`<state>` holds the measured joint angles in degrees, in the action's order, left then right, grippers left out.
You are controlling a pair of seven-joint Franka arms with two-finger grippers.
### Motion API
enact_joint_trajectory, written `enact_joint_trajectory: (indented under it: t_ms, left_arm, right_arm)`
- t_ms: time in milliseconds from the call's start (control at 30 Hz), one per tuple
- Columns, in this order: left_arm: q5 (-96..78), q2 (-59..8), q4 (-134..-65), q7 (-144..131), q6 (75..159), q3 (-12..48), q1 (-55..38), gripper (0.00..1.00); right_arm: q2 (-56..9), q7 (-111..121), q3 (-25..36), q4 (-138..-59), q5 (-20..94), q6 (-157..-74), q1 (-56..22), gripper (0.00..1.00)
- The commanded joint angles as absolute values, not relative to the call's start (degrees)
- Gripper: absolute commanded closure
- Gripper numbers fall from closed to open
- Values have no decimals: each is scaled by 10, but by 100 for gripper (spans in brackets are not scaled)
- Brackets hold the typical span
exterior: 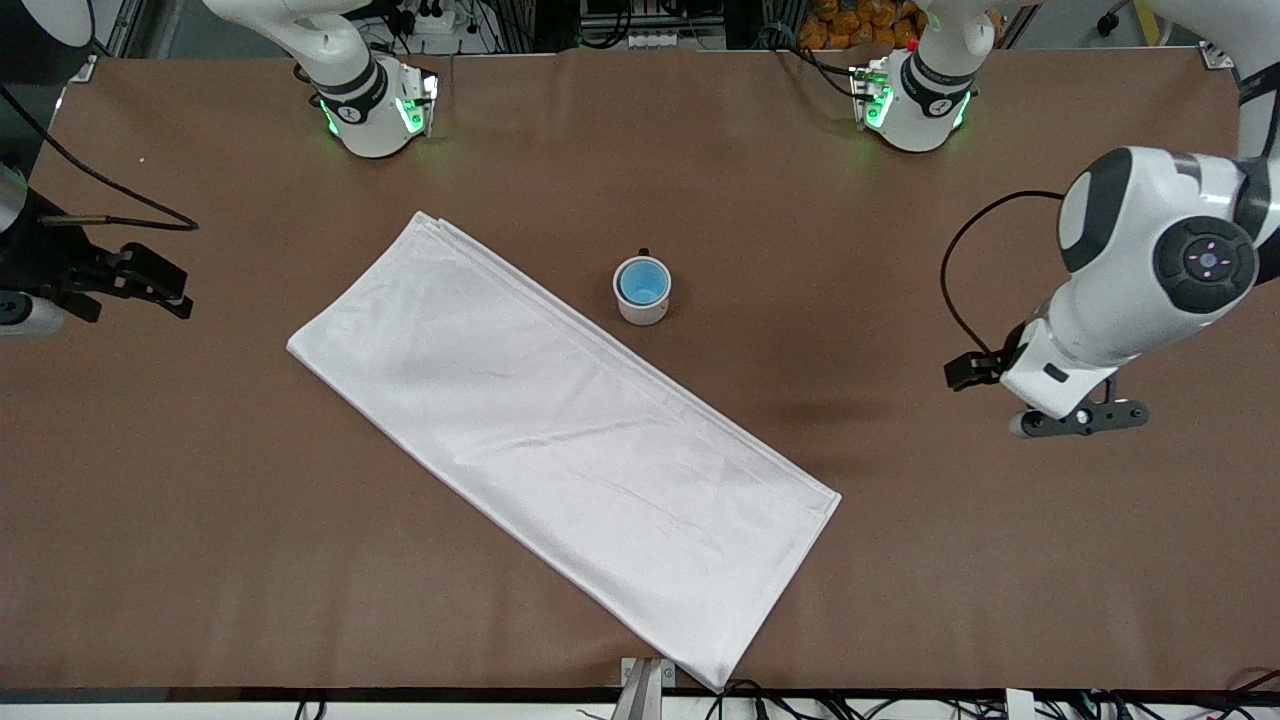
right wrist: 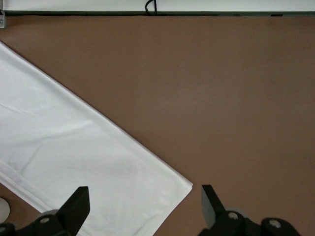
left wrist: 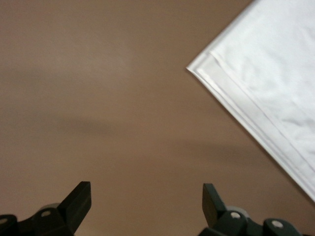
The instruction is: Place blue cup into white mug on table
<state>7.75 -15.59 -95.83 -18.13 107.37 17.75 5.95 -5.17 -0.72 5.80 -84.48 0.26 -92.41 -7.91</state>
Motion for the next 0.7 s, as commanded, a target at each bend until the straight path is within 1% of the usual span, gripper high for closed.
enact_joint_trajectory:
  t_ms: [0, 167, 233, 433, 533, 667]
  left_arm:
    - [61, -97, -982, -146, 1028, 187, 88, 0]
    - [59, -41, -1028, -141, 1025, 187, 98, 0]
    - [55, -30, -1038, -140, 1025, 187, 92, 0]
    - [36, -6, -1035, -84, 1025, 180, 91, 0]
    - [27, 7, -1034, -20, 1025, 155, 82, 0]
    - [25, 18, -1031, 17, 1024, 93, 29, 0]
  right_arm:
    - [-54, 8, 45, -830, -3, -897, -62, 0]
    - [-47, 29, 53, -830, -3, -892, -66, 0]
    - [-47, 31, 52, -830, 0, -893, -61, 0]
    - [-49, 32, 51, -831, 1, -893, -62, 0]
    - [-50, 32, 51, -831, 1, -893, -61, 0]
    - [-53, 32, 51, -831, 1, -895, -60, 0]
